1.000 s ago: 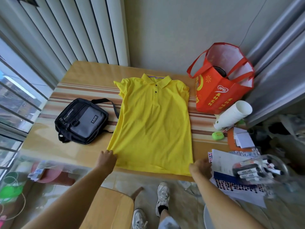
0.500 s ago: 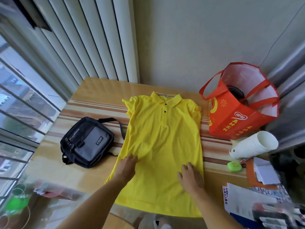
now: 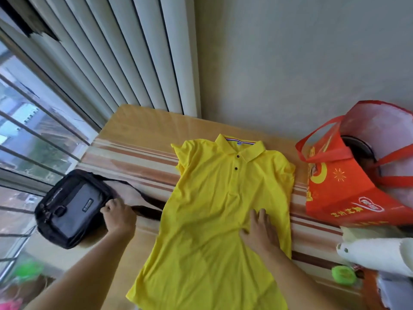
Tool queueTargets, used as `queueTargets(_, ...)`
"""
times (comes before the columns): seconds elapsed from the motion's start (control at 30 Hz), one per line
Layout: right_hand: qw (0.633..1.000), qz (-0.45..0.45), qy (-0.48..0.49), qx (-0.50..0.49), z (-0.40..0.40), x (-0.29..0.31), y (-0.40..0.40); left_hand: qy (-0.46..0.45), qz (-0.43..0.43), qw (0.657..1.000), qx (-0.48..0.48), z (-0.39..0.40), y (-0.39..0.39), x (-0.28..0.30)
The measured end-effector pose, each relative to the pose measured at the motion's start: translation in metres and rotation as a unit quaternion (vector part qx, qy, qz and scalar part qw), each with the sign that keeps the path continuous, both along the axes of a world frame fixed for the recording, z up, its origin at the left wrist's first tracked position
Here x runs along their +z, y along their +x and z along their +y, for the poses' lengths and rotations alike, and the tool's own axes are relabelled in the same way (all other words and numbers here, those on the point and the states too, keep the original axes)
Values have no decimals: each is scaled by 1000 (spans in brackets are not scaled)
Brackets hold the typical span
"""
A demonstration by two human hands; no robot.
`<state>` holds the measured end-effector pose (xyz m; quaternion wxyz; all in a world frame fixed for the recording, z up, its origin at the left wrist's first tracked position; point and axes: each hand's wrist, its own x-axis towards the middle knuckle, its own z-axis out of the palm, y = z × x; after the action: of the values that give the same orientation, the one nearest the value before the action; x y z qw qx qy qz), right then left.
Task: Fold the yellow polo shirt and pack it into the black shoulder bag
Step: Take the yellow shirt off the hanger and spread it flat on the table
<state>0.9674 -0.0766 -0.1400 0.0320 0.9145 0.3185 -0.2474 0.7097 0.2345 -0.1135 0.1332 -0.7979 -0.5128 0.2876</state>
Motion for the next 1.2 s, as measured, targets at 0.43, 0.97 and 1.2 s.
queueTargets(0.43,998,-38,-13,-39,19,-7,-6,-161,-193,957,-142,7,35,-6)
queueTargets(0.97,997,-41,4,-67,29,1,-7,-146,-485,806,306,25,120,15)
queueTargets(1.2,990,-113,80,-38,47,-3,20,-176,-291,877,-340,-25,121,-43)
